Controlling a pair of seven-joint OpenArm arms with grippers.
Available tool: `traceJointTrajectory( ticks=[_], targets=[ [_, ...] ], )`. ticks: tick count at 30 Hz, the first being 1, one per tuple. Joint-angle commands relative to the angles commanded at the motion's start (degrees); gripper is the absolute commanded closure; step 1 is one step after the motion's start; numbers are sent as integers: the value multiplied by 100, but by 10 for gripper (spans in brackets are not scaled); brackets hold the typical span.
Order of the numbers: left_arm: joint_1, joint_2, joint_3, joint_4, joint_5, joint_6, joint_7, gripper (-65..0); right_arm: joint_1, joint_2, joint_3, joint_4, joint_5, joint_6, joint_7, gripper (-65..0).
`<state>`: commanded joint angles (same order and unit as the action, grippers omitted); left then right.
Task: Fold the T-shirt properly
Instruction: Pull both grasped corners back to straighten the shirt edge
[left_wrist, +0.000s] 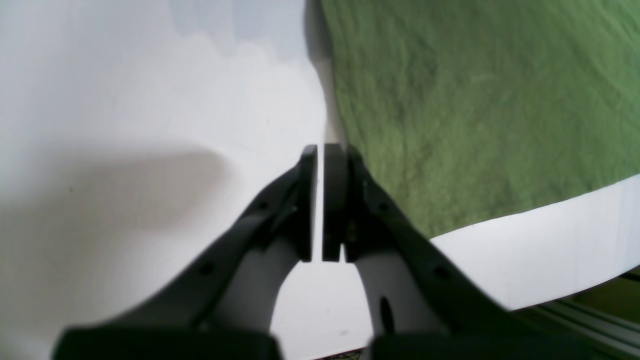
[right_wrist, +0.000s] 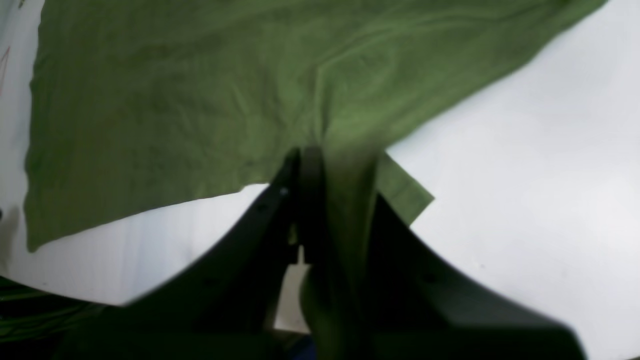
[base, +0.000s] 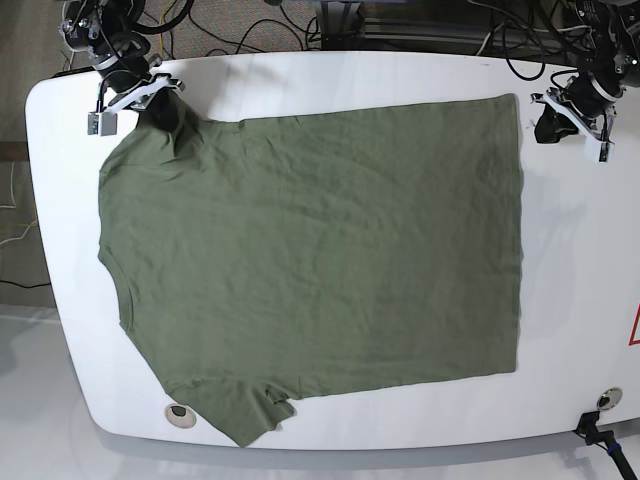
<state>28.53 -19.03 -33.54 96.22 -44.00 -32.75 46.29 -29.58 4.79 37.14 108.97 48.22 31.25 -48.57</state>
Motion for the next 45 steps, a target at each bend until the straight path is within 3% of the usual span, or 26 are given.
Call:
traceJointTrajectory(
  ticks=[3, 8, 12, 19, 22, 29, 35, 39, 42, 45],
  targets=[
    [26, 0, 0, 9, 0, 0, 0, -105, 0, 0, 9, 79, 0, 0, 0, 0],
    [26, 9, 0, 9, -18, -35, 0, -112, -9, -9, 9, 79, 0, 0, 0, 0],
    [26, 26, 0, -26, 0, -360, 18, -113, -9, -9, 9, 79, 0, 0, 0, 0],
    [202, 35, 9, -26, -26, -431, 18, -113, 0, -18, 18, 70, 0, 0, 0, 0],
    [220, 167, 9, -35, 0, -725, 18, -113, -9, -18, 18, 70, 0, 0, 0, 0],
    [220, 387, 9, -35, 0, -725, 18, -113, -18, -18, 53, 62, -9, 0, 9, 0],
    [211, 404, 18, -88, 9, -725, 0, -112, -26, -70, 475, 62, -18, 0, 0, 0],
    [185, 404, 0, -352, 9, -343, -18, -113, -35, -70, 475, 62, -18, 0, -9, 0],
    [185, 404, 9, -387, 0, -343, -18, -118, -97, -70, 457, 62, -9, 0, -9, 0],
    [185, 413, 9, -360, -18, -352, -18, -233, -123, -79, 448, 62, -9, 0, -9, 0]
  ],
)
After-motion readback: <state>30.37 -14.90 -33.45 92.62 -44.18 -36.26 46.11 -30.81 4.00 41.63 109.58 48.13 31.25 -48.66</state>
